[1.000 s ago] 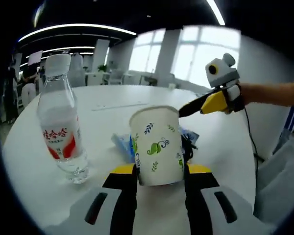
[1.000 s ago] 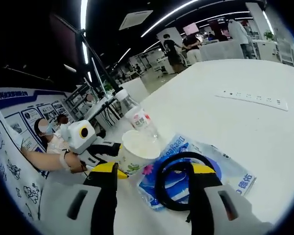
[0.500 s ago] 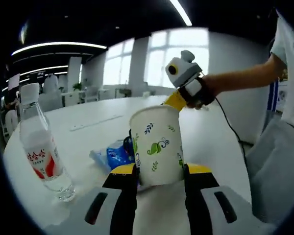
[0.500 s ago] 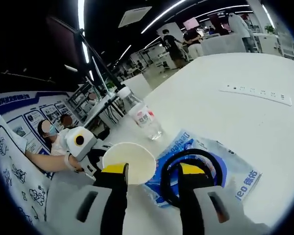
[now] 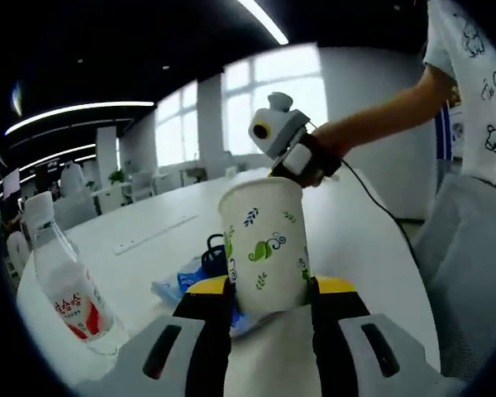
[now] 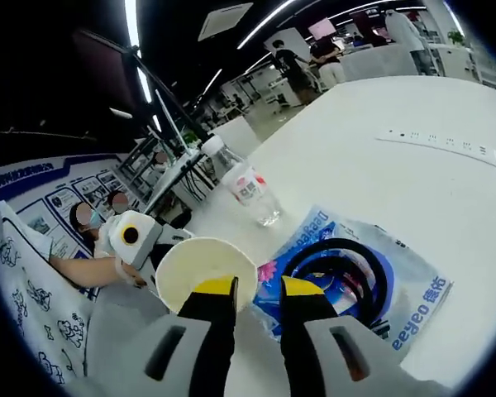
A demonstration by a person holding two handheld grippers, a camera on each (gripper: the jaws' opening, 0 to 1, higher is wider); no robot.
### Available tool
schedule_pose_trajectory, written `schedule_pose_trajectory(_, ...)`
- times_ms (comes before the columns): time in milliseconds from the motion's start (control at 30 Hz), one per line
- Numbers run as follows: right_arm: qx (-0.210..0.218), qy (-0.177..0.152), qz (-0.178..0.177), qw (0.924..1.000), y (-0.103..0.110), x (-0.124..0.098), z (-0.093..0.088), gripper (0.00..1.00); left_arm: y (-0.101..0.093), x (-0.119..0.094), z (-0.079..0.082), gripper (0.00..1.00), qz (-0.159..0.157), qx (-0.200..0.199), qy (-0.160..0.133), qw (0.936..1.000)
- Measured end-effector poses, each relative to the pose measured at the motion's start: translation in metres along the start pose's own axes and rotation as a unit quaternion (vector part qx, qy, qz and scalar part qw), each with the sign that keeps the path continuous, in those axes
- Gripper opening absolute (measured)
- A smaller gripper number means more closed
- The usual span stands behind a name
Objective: Arrange the tabletop items into an orderly group along one side of the table until the central work area is clear of visible clutter.
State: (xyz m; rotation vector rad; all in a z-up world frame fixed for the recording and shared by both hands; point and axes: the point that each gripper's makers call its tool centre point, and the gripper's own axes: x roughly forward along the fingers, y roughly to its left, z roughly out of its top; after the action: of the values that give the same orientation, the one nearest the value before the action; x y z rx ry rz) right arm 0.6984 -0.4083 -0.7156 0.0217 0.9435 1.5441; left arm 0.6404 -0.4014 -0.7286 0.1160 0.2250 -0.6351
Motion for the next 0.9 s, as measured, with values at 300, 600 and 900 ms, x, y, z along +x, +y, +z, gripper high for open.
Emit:
schedule_pose_trajectory(300,0.001,0.011,0.006,0.9999,0.0036,0.0033,-0.0032,0.06,0.0001,-0.0019,0.0002,0.34,-0.003,0.002,-0.001,1.0000)
schedule_pose_trajectory(600,0.008,0.017,0.008,0.9998,0.0040,0.0048,-0.0075,0.00,-0.0008,-0.0018,-0.0020,0.34,-0.007,0.002,0.004,1.0000)
schedule_pose_trajectory(900,0.026,0.019,0.007,0.9995,0.0078,0.0049,-0.0033,0.00,0.0024,-0.0016,-0.0062,0.35,0.003,0.000,0.014,0.9999)
